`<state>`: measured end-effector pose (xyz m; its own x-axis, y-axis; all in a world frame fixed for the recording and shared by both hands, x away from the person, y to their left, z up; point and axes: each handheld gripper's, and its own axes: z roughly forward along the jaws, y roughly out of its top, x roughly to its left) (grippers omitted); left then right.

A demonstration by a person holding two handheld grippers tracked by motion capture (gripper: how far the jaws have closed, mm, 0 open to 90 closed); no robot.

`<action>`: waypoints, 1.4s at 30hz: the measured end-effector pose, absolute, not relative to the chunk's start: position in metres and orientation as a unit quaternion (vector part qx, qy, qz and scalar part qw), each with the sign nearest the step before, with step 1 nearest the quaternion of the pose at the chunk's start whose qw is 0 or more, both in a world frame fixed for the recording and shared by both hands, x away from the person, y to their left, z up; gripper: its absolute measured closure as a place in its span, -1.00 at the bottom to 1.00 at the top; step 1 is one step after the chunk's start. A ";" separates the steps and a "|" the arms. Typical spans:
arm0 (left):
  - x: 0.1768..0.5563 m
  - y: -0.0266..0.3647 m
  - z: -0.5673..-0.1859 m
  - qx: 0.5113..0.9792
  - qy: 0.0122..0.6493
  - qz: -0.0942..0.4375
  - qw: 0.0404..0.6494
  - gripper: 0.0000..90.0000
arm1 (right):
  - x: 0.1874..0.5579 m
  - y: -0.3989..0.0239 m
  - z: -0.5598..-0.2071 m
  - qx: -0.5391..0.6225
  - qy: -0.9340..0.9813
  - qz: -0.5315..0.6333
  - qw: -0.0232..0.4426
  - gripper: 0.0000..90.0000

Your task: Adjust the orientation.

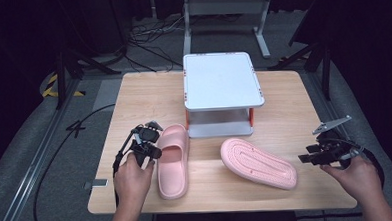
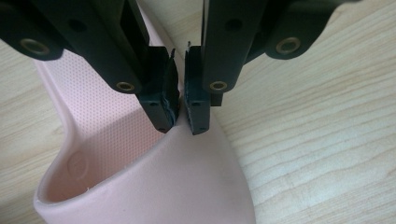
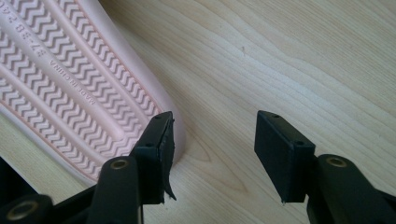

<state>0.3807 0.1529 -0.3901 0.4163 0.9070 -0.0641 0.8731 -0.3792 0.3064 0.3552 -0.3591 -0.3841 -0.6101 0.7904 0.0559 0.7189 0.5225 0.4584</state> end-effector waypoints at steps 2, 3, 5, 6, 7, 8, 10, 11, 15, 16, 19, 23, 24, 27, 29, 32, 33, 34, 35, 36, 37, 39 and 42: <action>0.379 0.151 -0.389 0.828 0.538 0.056 0.148 0.85 | 0.355 -0.360 -0.384 0.434 0.869 0.224 0.079 0.06; 0.378 0.151 -0.388 0.827 0.538 0.056 0.150 0.85 | 0.356 -0.360 -0.384 0.433 0.869 0.225 0.080 0.06; 0.376 0.151 -0.385 0.826 0.539 0.057 0.152 0.85 | 0.356 -0.360 -0.383 0.435 0.868 0.225 0.080 0.07; 0.375 0.151 -0.384 0.827 0.538 0.058 0.152 0.85 | 0.356 -0.359 -0.383 0.434 0.869 0.225 0.080 0.07; 0.374 0.151 -0.383 0.827 0.538 0.061 0.153 0.85 | 0.356 -0.359 -0.383 0.433 0.869 0.226 0.081 0.07; 0.372 0.151 -0.381 0.825 0.540 0.063 0.154 0.85 | 0.356 -0.359 -0.383 0.432 0.869 0.226 0.081 0.07; 0.369 0.151 -0.378 0.826 0.539 0.066 0.154 0.85 | 0.356 -0.358 -0.383 0.432 0.870 0.225 0.079 0.07; 0.367 0.150 -0.376 0.825 0.539 0.066 0.156 0.85 | 0.356 -0.358 -0.383 0.431 0.871 0.224 0.079 0.07; 0.364 0.149 -0.372 0.826 0.536 0.069 0.161 0.85 | 0.356 -0.358 -0.383 0.431 0.870 0.225 0.079 0.07; 0.363 0.149 -0.370 0.828 0.533 0.074 0.161 0.85 | 0.356 -0.358 -0.383 0.431 0.870 0.225 0.080 0.07; 0.358 0.146 -0.364 0.829 0.528 0.079 0.167 0.84 | 0.356 -0.359 -0.383 0.432 0.869 0.225 0.080 0.07; 0.353 0.139 -0.355 0.832 0.520 0.086 0.176 0.85 | 0.356 -0.358 -0.384 0.431 0.871 0.223 0.079 0.07; 0.352 0.137 -0.353 0.835 0.513 0.087 0.178 0.85 | 0.356 -0.358 -0.385 0.431 0.871 0.223 0.079 0.07; 0.353 0.128 -0.349 0.840 0.503 0.088 0.185 0.85 | 0.355 -0.357 -0.386 0.431 0.871 0.221 0.079 0.07; 0.355 0.124 -0.348 0.844 0.495 0.088 0.189 0.85 | 0.353 -0.358 -0.386 0.433 0.871 0.220 0.079 0.07; 0.360 0.114 -0.347 0.846 0.488 0.087 0.194 0.85 | 0.350 -0.362 -0.385 0.438 0.868 0.220 0.081 0.07; 0.363 0.111 -0.347 0.847 0.487 0.086 0.196 0.85 | 0.349 -0.363 -0.385 0.437 0.868 0.220 0.082 0.07; 0.367 0.107 -0.347 0.849 0.483 0.087 0.196 0.85 | 0.348 -0.364 -0.385 0.439 0.867 0.221 0.083 0.07; 0.371 0.104 -0.347 0.849 0.482 0.087 0.197 0.85 | 0.347 -0.365 -0.385 0.442 0.866 0.219 0.084 0.07; 0.375 0.101 -0.347 0.848 0.483 0.088 0.198 0.85 | 0.346 -0.366 -0.385 0.440 0.866 0.221 0.087 0.08; 0.381 0.098 -0.347 0.849 0.483 0.086 0.197 0.85 | 0.344 -0.366 -0.384 0.438 0.867 0.222 0.088 0.08; 0.384 0.095 -0.347 0.848 0.485 0.087 0.198 0.85 | 0.343 -0.366 -0.383 0.437 0.867 0.222 0.090 0.08; 0.394 0.090 -0.348 0.851 0.478 0.090 0.201 0.85 | 0.341 -0.367 -0.381 0.436 0.866 0.225 0.094 0.09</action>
<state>0.3941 0.0902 -0.3484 0.5277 0.8486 -0.0386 0.7761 -0.4631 0.4280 0.3407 -0.3665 -0.3813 -0.6023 0.7976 0.0331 0.7126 0.5186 0.4724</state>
